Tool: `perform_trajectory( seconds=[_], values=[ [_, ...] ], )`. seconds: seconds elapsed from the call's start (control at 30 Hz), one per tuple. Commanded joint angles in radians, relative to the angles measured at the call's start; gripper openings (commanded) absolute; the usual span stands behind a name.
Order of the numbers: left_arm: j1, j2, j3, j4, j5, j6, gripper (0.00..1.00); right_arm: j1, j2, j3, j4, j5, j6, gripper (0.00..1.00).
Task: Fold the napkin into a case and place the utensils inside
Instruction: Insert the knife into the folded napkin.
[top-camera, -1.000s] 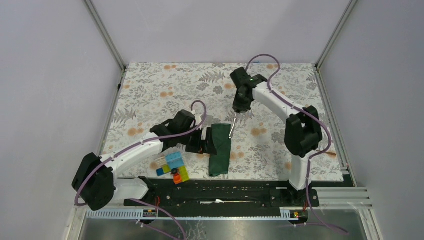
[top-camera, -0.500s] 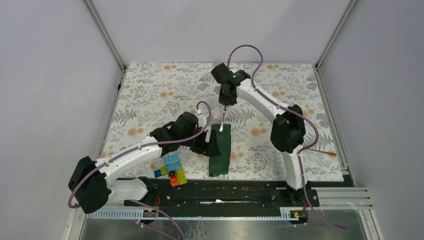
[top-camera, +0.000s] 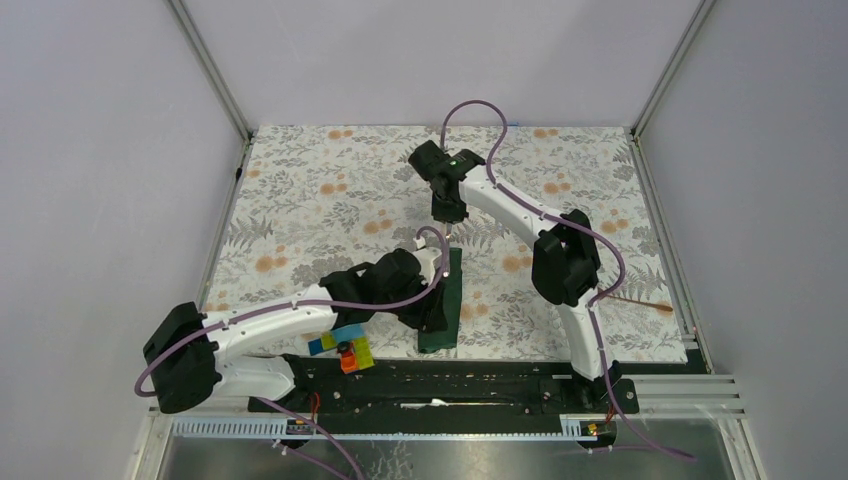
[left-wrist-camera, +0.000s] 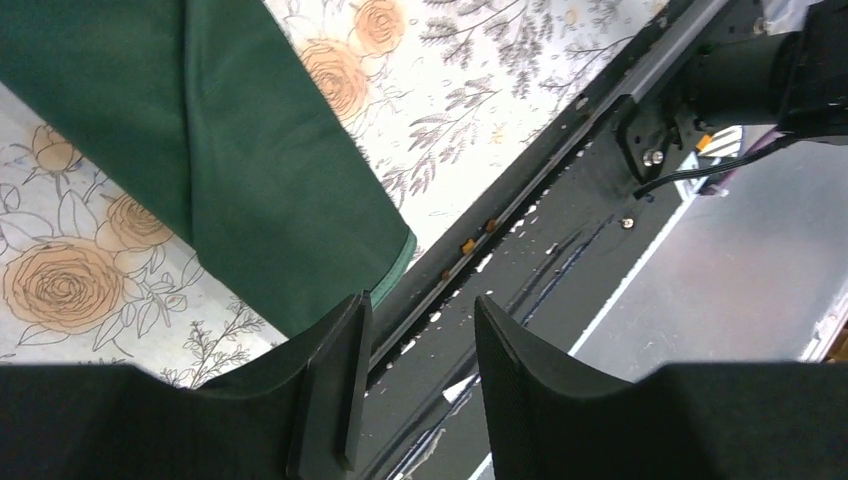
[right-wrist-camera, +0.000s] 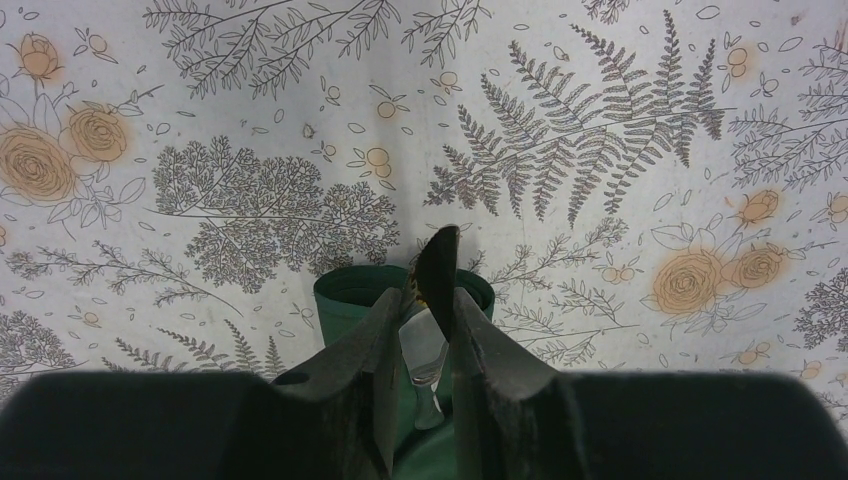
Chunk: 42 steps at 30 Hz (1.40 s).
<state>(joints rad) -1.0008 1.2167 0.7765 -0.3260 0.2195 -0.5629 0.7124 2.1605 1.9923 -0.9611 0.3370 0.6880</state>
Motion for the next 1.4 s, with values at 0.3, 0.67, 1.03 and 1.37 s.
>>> perform_trajectory(
  seconds=[0.3, 0.67, 1.03, 1.37],
  values=[
    [-0.024, -0.012, -0.135, 0.161, -0.044, -0.052, 0.4, 0.024, 0.017, -0.037, -0.001, 0.048, -0.006, 0.09],
    [-0.024, 0.04, -0.211, 0.253, -0.017, -0.093, 0.35, 0.034, 0.01, -0.096, 0.024, 0.048, 0.01, 0.1],
    [-0.024, 0.087, -0.239, 0.282, 0.004, -0.111, 0.3, 0.036, 0.042, -0.008, 0.027, 0.076, -0.014, 0.11],
    [-0.024, 0.106, -0.253, 0.284, -0.007, -0.12, 0.28, 0.036, 0.04, -0.075, 0.025, 0.058, -0.002, 0.1]
  ],
)
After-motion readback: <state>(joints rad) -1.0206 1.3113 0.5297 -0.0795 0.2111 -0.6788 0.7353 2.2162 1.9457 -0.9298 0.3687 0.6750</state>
